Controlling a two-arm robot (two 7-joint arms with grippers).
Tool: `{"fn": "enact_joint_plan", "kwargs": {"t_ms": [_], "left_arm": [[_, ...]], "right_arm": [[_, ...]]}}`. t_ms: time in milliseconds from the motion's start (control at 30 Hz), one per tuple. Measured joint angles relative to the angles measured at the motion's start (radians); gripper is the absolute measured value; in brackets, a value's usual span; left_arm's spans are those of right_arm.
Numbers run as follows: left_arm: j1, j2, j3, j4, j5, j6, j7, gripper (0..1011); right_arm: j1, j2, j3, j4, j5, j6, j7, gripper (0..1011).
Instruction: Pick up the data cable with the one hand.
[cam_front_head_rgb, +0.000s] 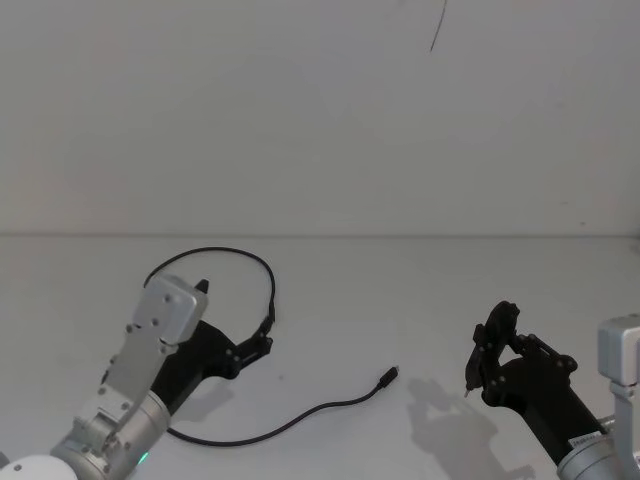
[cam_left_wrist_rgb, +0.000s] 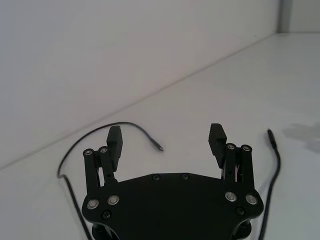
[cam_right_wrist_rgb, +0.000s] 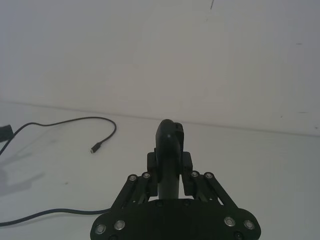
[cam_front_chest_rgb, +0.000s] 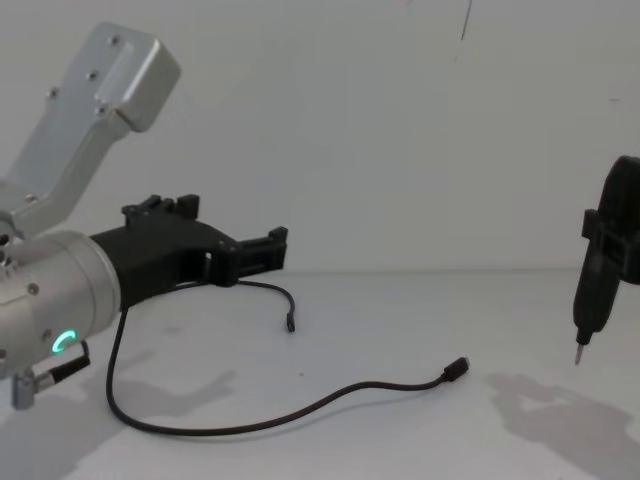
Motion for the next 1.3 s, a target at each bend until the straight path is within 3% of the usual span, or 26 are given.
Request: {"fn": "enact_joint_plan", "kwargs": {"t_ms": [500, 733, 967, 1300], "left_arm": [[-0.042, 0.036, 0.044, 0.003, -0.036, 0.086, -0.163, 1001], [-0.104, 0.059, 0.087, 0.025, -0.05, 0.184, -0.294, 1001], [-0.166, 0.058, 0.12, 0.061, -0.049, 0.267, -0.371, 1001], [-0.228, 0.035, 0.142, 0.115, -0.049, 0.352, -0.423, 1001]], "right_arm": [[0.0, 0.0, 0.0, 0.0, 0.0, 0.0, 0.0, 263], [0.0, 0.0, 0.0, 0.0, 0.0, 0.0, 0.0, 263], [0.0, 0.0, 0.0, 0.0, 0.0, 0.0, 0.0, 263], [0.0, 0.0, 0.0, 0.0, 0.0, 0.0, 0.0, 263]]}}
